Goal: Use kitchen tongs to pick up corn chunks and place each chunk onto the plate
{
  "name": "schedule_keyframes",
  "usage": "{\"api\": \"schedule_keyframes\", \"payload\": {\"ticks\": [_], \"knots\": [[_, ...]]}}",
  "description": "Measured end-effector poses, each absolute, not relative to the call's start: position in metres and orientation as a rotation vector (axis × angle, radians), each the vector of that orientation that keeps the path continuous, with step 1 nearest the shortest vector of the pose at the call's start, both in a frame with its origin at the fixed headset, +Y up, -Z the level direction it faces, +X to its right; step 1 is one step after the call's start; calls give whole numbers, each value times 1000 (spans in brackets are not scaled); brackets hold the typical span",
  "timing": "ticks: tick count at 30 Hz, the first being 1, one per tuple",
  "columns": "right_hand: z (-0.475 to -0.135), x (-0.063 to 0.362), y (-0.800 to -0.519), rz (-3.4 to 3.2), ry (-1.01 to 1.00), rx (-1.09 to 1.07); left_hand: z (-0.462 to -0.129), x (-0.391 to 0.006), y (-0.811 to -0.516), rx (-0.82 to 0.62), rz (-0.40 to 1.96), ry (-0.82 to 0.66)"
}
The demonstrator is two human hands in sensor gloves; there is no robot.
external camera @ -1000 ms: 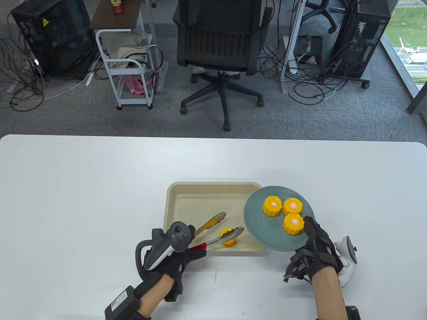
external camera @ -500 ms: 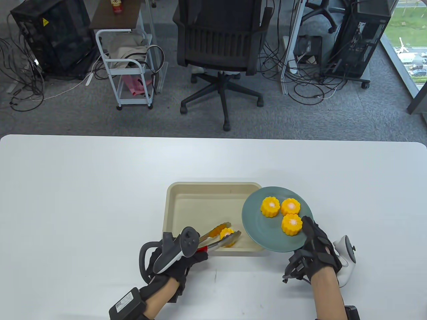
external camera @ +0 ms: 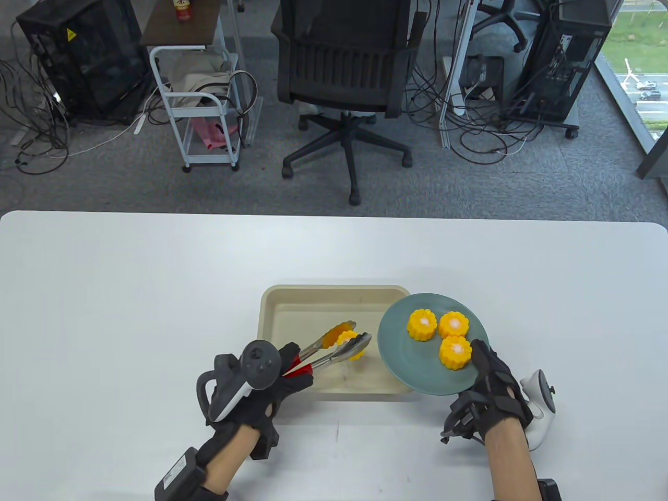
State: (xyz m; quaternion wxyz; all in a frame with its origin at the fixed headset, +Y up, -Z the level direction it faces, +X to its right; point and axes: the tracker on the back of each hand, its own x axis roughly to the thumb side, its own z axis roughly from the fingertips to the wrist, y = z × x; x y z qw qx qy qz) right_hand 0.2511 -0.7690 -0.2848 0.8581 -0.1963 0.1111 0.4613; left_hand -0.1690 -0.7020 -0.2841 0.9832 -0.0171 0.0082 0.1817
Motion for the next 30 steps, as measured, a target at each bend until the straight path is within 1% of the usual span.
{"api": "schedule_keyframes", "payload": {"ticks": [4,7,10,13,17,20,23,27,30], "knots": [[-284,250,-770,972,234,-415,-276,-182,-683,39,455,-8],[-285,249,-770,975,239,-414,-267,-183,-668,119,493,-41],[-284,248,-771,973,244,-416,-259,-172,-660,165,539,-132],[-284,247,-771,973,247,-418,-252,-154,-656,199,514,-204],[-284,245,-771,974,251,-419,-248,-128,-657,235,442,-271],[-284,243,-771,974,254,-418,-248,-115,-661,225,414,-296],[-284,243,-771,969,253,-415,-247,-108,-665,219,383,-304],[-284,242,-771,954,259,-415,-247,-102,-671,250,329,-296],[-283,242,-771,955,260,-417,-248,-100,-674,237,332,-309]]}}
